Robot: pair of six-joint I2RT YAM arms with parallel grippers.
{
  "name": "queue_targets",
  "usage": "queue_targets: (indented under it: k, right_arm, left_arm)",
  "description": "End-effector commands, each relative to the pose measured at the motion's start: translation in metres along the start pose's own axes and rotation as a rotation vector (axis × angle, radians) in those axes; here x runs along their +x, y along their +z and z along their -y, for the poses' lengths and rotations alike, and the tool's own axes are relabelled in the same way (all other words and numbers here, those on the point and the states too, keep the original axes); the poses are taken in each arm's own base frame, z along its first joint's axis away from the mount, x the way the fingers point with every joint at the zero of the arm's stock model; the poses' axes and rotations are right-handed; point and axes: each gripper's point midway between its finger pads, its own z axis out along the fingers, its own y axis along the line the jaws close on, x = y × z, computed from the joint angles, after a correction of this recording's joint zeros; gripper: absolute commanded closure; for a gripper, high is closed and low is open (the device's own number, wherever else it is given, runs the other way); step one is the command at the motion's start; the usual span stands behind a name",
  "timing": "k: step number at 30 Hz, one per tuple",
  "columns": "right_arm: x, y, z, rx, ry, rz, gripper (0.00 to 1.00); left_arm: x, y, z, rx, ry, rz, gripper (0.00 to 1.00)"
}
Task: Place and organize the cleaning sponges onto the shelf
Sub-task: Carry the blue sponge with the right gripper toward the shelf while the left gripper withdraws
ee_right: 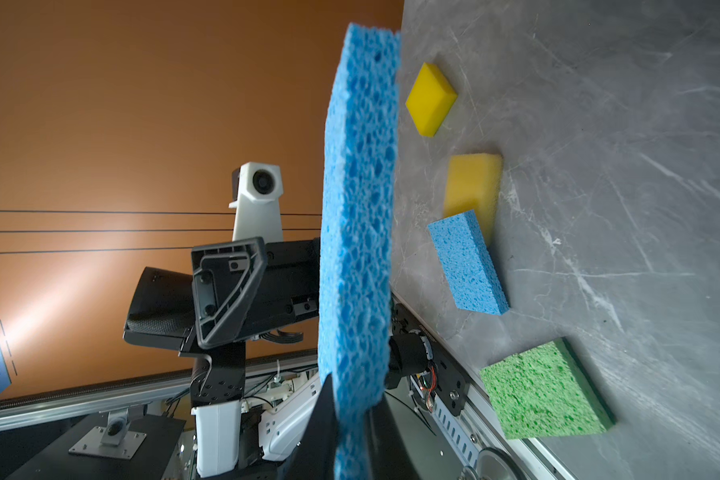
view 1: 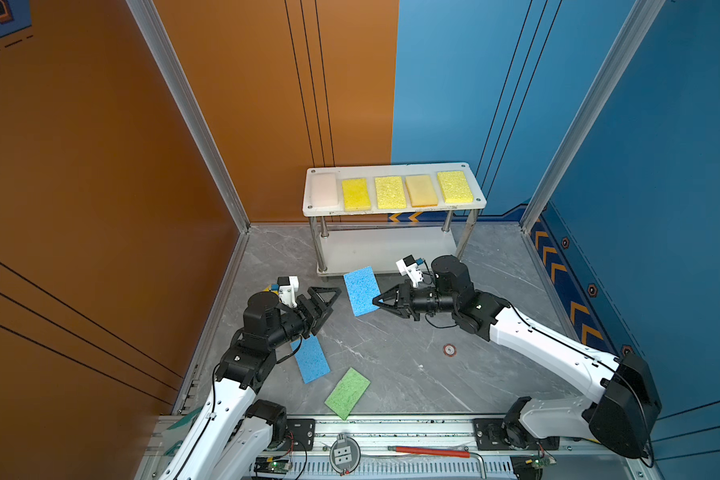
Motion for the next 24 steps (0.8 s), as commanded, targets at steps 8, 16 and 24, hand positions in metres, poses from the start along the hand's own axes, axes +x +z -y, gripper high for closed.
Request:
queue_targets:
  k: [8,16,24]
  right_arm:
    - [-0.034,-0.021,0.069,0.237,0.075,0.152,0.87]
    - [-0.043,0.003,0.082,0.269,0.072,0.131,0.87]
    - [-0.037,0.018,0.087,0.273,0.072,0.1,0.87]
  left_arm:
    - [0.024,-0.046,-0.074,-0.315,0.028,0.0,0.0]
    - [0.039,-0.062,-0.086,-0.328,0.015,-0.011,0.02]
    - [0.052,-0.061,-0.1,-0.347,-0.027,-0.06,0.02]
